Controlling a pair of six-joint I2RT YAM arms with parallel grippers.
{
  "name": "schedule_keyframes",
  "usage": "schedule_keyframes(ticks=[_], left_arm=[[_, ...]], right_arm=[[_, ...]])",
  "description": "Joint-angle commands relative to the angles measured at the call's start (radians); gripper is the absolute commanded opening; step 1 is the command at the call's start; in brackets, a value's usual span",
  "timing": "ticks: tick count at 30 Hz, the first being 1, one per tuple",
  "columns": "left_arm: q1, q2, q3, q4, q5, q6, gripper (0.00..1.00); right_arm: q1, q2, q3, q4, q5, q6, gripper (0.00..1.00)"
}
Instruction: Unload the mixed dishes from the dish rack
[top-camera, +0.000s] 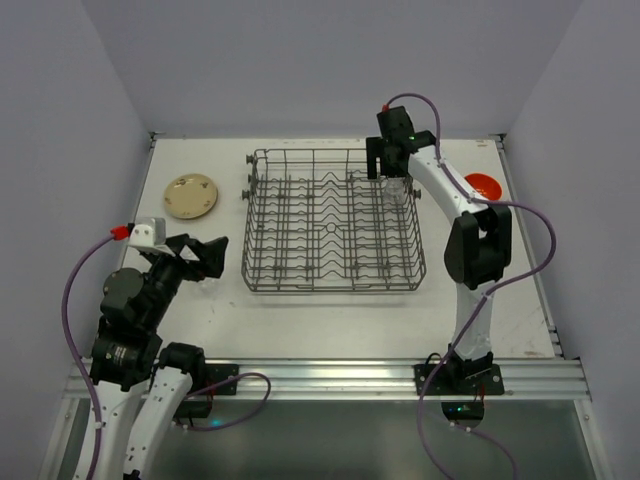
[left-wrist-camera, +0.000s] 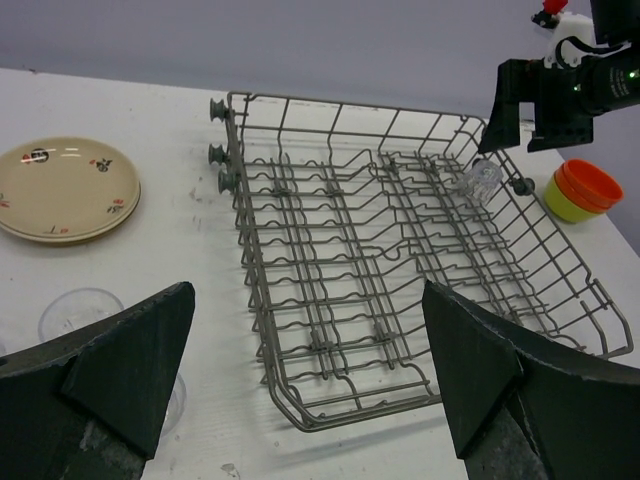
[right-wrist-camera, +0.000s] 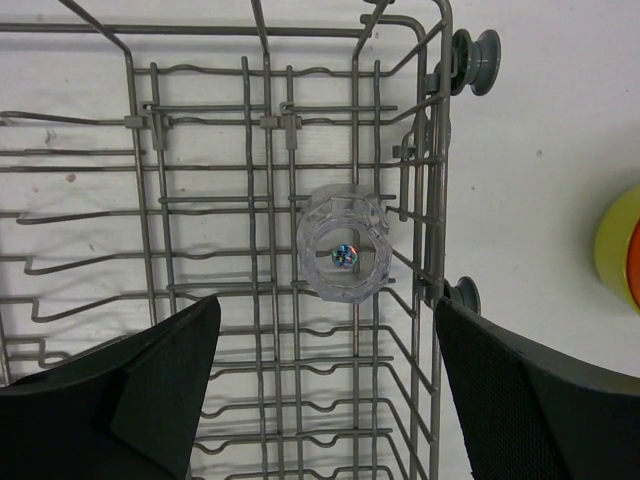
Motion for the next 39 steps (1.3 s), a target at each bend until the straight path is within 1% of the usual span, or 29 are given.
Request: schedule_keyframes(ticks=[1,7,20,27,36,39], left_arm=[[-0.006,0.0,-0.011,0.053,0.027,0.025,1.0],[-0.006,0.007,-0.012,0.058,0.034,0.027,1.0],[-0.009,0.004,-0.014,0.058,0.031,0.028,1.0],[-0.011,0.004,-0.014,0.056,0.031,0.027,1.0],[-0.012,0.007,-0.015,0.06,0.031,0.027,1.0],[-0.012,0.009,-0.015,0.06,0.035,0.027,1.0]], right_arm=[[-0.005,0.024,0.059,-0.062,0.044,-0.025,0.89],[-0.008,0.062,0.038,-0.046,0.063,-0.031,0.88],[-0.011,0.133,0.085,-0.023,0.07,-0.057,0.8],[-0.011,0.143,0.061,0.028,0.095,-0.043,0.77],[-0.013,0.182,0.069,0.03,0.1,-0.034,0.74],[-0.013,0.183,0.067,0.03,0.107,-0.025,0.71]])
